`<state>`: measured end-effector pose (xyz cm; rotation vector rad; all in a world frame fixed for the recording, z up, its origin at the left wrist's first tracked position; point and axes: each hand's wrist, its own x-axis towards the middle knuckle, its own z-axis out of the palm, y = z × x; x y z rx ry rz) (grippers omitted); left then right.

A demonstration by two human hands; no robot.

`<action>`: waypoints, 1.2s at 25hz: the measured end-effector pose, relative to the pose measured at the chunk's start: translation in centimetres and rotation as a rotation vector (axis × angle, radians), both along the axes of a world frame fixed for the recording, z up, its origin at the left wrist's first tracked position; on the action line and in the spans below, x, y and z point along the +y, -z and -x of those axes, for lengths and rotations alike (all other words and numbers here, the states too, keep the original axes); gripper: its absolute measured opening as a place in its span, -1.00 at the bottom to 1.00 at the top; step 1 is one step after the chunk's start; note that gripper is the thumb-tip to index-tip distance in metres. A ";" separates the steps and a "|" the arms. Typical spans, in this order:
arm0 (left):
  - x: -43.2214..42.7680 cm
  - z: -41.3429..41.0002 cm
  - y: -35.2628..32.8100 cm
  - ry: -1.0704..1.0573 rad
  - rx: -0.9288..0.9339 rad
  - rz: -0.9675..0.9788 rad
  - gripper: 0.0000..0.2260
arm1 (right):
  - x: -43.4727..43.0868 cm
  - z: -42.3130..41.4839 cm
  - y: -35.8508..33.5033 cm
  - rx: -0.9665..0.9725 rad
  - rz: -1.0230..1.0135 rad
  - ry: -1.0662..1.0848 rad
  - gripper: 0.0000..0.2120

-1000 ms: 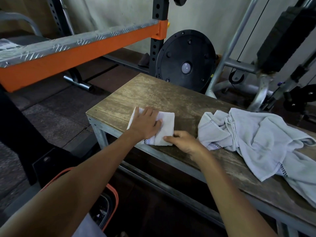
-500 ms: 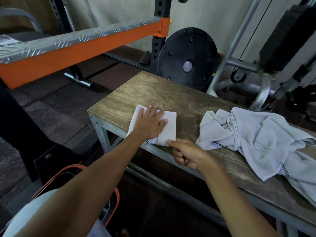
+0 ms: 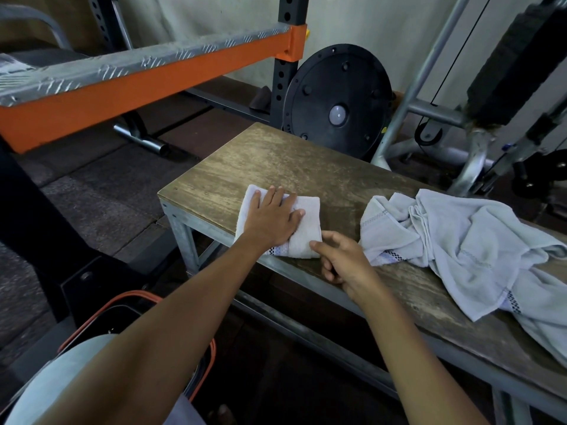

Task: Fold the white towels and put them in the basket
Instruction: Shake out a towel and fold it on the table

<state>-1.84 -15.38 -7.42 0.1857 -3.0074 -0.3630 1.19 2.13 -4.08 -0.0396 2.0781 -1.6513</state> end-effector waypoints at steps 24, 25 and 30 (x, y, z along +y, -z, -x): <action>0.1 0.0 0.1 -0.018 0.044 0.036 -0.53 | 1.1 0.1 -0.9 -0.105 -0.209 -0.379 -0.78; 0.1 0.0 0.1 -0.017 0.041 0.034 -0.53 | 1.5 0.0 -1.1 -0.094 -0.234 -0.387 -0.79; 0.1 -0.2 0.0 -0.001 0.042 0.068 -0.54 | 1.3 0.1 -1.1 -0.258 0.181 -0.300 -0.74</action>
